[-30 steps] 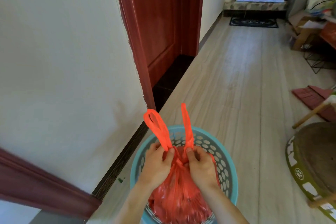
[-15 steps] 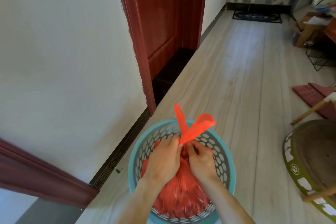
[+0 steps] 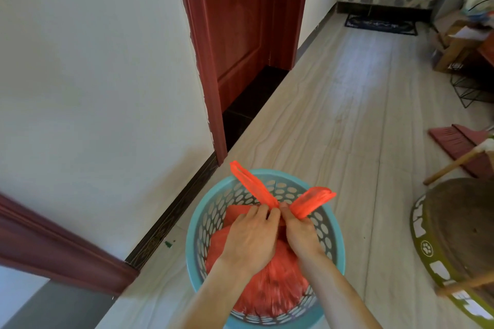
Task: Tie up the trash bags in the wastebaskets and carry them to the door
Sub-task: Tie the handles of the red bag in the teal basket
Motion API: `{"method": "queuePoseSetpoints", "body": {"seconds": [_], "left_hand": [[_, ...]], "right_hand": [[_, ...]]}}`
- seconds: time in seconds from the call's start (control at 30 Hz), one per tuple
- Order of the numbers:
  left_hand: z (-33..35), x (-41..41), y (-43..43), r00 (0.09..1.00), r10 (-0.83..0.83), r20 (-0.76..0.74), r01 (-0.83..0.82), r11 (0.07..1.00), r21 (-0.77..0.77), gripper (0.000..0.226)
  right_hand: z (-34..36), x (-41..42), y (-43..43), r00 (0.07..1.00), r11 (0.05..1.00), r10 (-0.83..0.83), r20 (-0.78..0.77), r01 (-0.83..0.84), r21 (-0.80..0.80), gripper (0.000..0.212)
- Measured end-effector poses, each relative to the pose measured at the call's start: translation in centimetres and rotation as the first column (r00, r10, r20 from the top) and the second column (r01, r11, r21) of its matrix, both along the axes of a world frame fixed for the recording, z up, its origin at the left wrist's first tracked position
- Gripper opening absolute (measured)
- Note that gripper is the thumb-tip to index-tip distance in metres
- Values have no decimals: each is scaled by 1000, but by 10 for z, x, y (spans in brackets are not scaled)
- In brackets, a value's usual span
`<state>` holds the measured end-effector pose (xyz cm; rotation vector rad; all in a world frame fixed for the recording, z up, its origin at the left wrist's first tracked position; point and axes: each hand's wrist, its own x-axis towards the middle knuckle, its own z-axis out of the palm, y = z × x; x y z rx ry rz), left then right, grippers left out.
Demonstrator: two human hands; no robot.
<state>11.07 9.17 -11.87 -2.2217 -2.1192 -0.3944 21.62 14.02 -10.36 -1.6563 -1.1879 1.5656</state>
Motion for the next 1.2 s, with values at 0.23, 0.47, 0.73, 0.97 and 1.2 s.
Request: {"method": "queuePoseSetpoints", "body": {"seconds": [0.23, 0.47, 0.73, 0.97, 1.2], "left_hand": [[3, -36, 2, 791, 70, 608, 49, 983, -176, 15], [11, -48, -4, 562, 245, 790, 80, 934, -347, 13], [9, -46, 5, 442, 376, 814, 52, 896, -442, 8], [12, -30, 7, 341, 386, 857, 19, 909, -417, 8], [8, -34, -1, 355, 398, 846, 101, 884, -457, 20]], "right_hand": [[-1, 1, 1, 970, 988, -116, -215, 90, -125, 30], [2, 23, -2, 870, 968, 142, -471, -222, -119, 9], [10, 31, -4, 877, 865, 337, 341, -432, 256, 20], [-17, 19, -10, 941, 770, 95, 325, -277, 575, 11], [-16, 15, -12, 984, 834, 47, 170, -132, 535, 11]]}}
